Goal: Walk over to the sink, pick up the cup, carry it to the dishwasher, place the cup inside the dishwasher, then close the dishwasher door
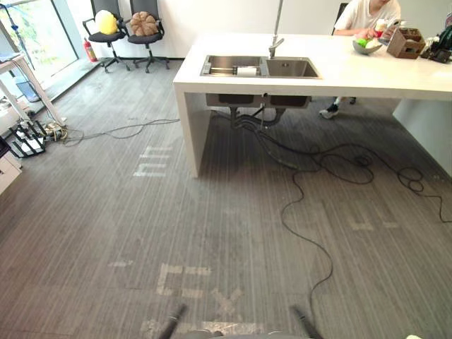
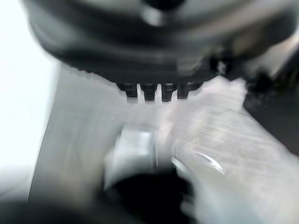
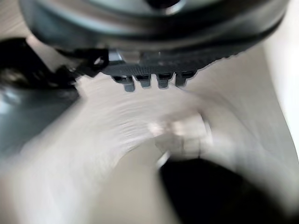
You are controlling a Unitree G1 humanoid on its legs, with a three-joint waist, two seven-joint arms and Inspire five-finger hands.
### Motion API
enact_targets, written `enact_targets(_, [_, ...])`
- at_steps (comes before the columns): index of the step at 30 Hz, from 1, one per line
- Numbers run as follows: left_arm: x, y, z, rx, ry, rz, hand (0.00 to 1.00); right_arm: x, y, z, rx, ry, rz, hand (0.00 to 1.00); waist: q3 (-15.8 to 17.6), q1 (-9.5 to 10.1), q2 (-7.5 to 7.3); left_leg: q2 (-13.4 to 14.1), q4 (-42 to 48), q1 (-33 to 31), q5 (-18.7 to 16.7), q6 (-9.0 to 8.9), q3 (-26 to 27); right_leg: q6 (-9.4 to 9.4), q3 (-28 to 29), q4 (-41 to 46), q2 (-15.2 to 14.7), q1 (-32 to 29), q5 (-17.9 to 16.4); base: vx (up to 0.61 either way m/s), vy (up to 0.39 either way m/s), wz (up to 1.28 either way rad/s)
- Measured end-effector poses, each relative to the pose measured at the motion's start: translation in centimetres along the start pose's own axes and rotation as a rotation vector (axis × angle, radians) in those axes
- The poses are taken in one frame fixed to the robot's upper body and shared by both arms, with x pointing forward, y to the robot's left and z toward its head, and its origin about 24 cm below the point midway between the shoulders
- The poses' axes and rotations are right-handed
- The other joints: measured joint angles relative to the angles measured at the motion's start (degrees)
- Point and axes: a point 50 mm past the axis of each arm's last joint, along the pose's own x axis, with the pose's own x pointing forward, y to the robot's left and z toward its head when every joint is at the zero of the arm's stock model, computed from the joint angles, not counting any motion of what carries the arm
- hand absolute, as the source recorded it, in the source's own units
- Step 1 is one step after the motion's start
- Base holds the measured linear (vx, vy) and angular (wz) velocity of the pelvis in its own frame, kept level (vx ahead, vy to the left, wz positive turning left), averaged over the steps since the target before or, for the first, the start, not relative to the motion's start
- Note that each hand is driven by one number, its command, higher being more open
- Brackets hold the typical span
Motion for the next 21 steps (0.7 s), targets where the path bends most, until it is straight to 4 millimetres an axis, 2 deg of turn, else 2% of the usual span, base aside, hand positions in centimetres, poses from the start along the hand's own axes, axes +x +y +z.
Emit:
enact_targets(2, [0.0,0.0,-0.1,-0.141,-0.026,-0.050,1.00,0.0,-0.2,-0.4,0.039,0.005,0.015,1.00,0.49,0.45,0.00,-0.47,-4.64,1.69,2.44,-0.45,0.58,0.54,-1.25,-3.50,-0.27,1.05,2.09,0.07,0.021,-0.12])
enact_targets(6, [-0.2,-0.1,1.0,-0.176,-0.045,-0.050,1.00,0.1,0.1,0.0,0.073,-0.055,0.017,1.00,1.43,0.18,0.29,-1.29,-10.87,6.55,5.23,-0.53,0.46,1.16,-2.74,-7.20,-0.25,4.97,3.99,0.08,0.007,0.02])
enact_targets(8, [-0.4,-0.1,2.2,-0.142,-0.082,-0.047,1.00,0.2,1.4,1.2,0.059,-0.109,0.045,1.00,1.73,-0.15,0.08,-1.34,-13.00,8.55,5.75,-0.79,0.55,1.32,-2.82,-8.27,0.06,6.38,4.02,0.05,-0.016,-0.02])
enact_targets(11, [-0.3,-0.9,3.0,-0.067,-0.128,-0.042,1.00,0.1,2.9,2.7,-0.004,-0.178,0.082,1.00,2.17,-0.59,-0.02,-1.38,-13.08,8.39,5.76,-0.78,0.28,1.37,-3.48,-8.91,0.03,6.64,4.02,0.01,-0.010,0.07])
enact_targets(16, [-0.5,-2.5,4.6,0.019,-0.217,-0.048,1.00,-0.3,4.1,4.1,-0.065,-0.272,0.116,1.00,2.49,-0.62,-0.15,-1.54,-13.13,8.02,6.09,-0.92,-1.90,1.70,-6.23,-9.62,-0.13,7.51,3.87,0.02,-0.029,0.24])
enact_targets(19, [-1.0,-4.9,6.8,0.085,-0.372,-0.112,1.00,-0.7,5.8,5.2,-0.081,-0.344,0.168,1.00,2.55,-0.46,-0.16,-1.68,-13.14,7.42,6.54,-1.48,-2.91,1.74,-7.75,-9.66,-0.34,7.61,3.85,-0.02,-0.024,0.23])
enact_targets(21, [-1.5,-8.0,8.2,0.124,-0.461,-0.202,1.00,-1.1,7.9,6.2,-0.117,-0.389,0.227,1.00,2.54,-0.49,-0.16,-1.77,-13.15,7.47,6.85,-1.82,-3.36,1.74,-8.36,-9.56,-0.45,7.94,3.85,-0.05,-0.011,0.15])
